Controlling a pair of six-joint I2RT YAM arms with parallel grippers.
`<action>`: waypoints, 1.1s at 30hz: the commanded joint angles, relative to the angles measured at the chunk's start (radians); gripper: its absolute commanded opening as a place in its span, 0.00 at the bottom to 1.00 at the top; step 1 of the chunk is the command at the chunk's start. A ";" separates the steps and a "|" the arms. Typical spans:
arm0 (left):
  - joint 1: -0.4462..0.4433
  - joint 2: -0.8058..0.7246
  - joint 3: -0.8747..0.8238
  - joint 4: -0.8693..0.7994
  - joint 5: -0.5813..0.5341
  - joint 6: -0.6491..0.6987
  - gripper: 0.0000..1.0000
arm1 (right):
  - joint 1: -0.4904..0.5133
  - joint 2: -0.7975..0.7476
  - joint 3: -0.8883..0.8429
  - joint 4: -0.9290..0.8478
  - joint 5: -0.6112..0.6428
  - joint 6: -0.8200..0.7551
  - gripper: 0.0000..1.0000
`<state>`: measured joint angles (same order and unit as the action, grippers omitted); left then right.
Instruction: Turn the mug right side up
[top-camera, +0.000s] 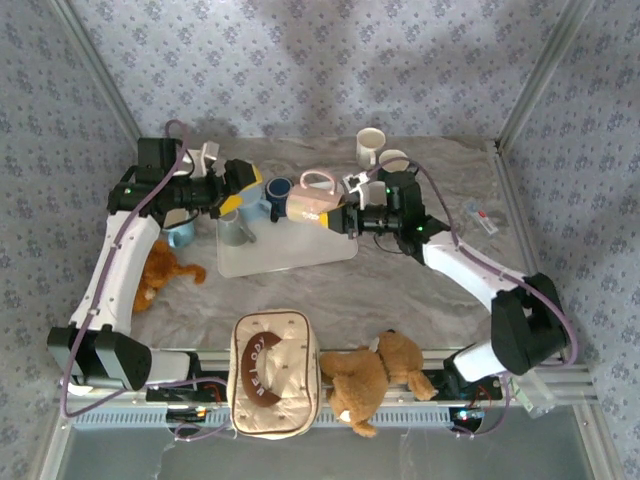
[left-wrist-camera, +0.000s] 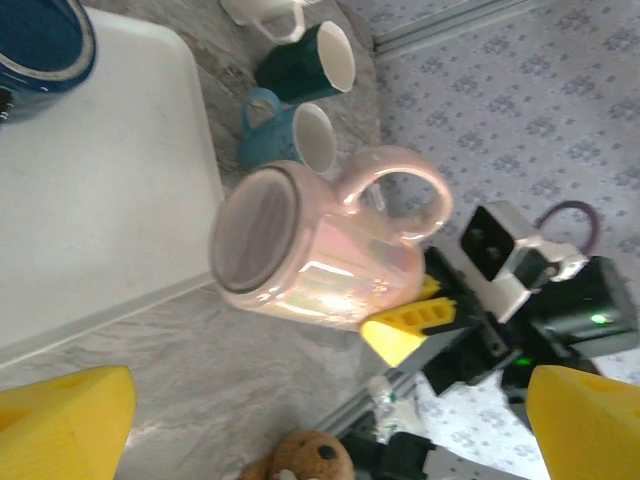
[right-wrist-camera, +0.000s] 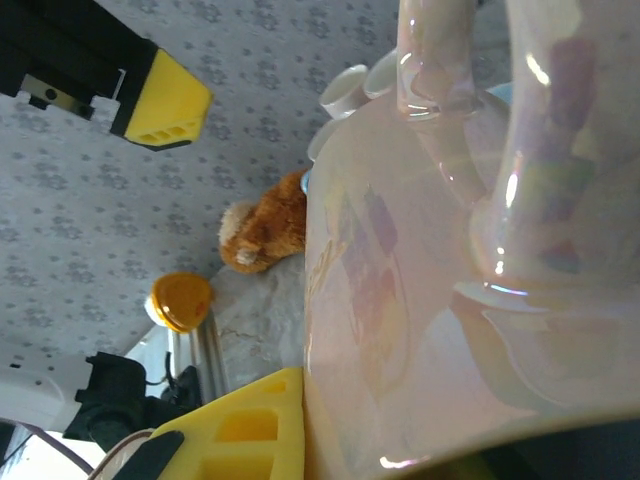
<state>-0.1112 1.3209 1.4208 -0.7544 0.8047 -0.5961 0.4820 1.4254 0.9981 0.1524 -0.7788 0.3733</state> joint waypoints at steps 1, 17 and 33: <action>0.002 -0.038 -0.016 -0.045 -0.065 0.089 0.99 | -0.012 -0.102 0.097 -0.189 0.085 -0.102 0.02; -0.048 -0.059 -0.057 -0.052 -0.144 0.236 0.96 | -0.153 -0.256 0.168 -0.622 0.152 -0.014 0.03; -0.222 -0.159 -0.156 0.059 -0.360 0.464 0.95 | -0.326 -0.122 0.383 -1.023 0.466 0.066 0.00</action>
<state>-0.3241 1.1763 1.2644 -0.7280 0.4850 -0.1932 0.1722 1.2919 1.3293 -0.8360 -0.4015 0.4271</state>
